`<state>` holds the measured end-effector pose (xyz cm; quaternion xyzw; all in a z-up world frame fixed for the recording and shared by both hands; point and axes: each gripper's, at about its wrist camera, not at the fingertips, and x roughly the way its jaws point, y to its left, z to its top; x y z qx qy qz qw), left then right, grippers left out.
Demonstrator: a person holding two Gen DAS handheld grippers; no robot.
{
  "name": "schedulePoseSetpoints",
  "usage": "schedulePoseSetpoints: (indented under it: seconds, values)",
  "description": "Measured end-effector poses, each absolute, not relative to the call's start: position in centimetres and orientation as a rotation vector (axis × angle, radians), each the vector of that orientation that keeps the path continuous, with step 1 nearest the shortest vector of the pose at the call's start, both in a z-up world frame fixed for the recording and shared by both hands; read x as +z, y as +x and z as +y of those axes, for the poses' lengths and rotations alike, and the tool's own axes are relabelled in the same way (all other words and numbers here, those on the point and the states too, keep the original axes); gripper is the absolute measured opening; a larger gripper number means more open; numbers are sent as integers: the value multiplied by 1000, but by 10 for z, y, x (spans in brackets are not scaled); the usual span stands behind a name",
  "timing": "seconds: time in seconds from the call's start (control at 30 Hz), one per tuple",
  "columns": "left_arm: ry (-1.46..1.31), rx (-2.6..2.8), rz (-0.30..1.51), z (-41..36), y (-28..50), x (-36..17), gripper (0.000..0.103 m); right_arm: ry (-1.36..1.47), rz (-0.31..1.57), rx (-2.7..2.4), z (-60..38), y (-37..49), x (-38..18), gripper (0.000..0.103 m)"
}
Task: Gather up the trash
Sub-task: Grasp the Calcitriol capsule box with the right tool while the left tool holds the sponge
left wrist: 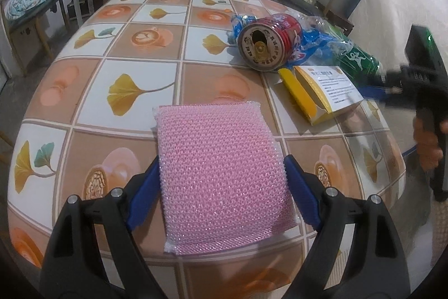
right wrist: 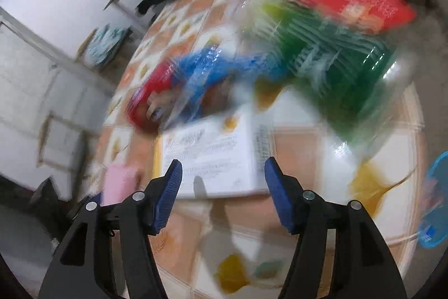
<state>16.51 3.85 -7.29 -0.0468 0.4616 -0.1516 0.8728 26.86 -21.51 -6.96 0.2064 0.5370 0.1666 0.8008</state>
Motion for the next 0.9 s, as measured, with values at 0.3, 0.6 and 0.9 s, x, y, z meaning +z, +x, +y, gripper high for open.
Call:
schedulePoseSetpoints:
  seconds: [0.3, 0.6, 0.9]
  values:
    - [-92, -325, 963, 44, 168, -73, 80, 227, 1183, 648, -165, 228, -55, 64]
    - [-84, -303, 962, 48, 166, -74, 80, -357, 1027, 592, -89, 256, -54, 74]
    - [-73, -299, 961, 47, 166, -74, 80, -226, 1145, 604, -97, 266, -70, 74]
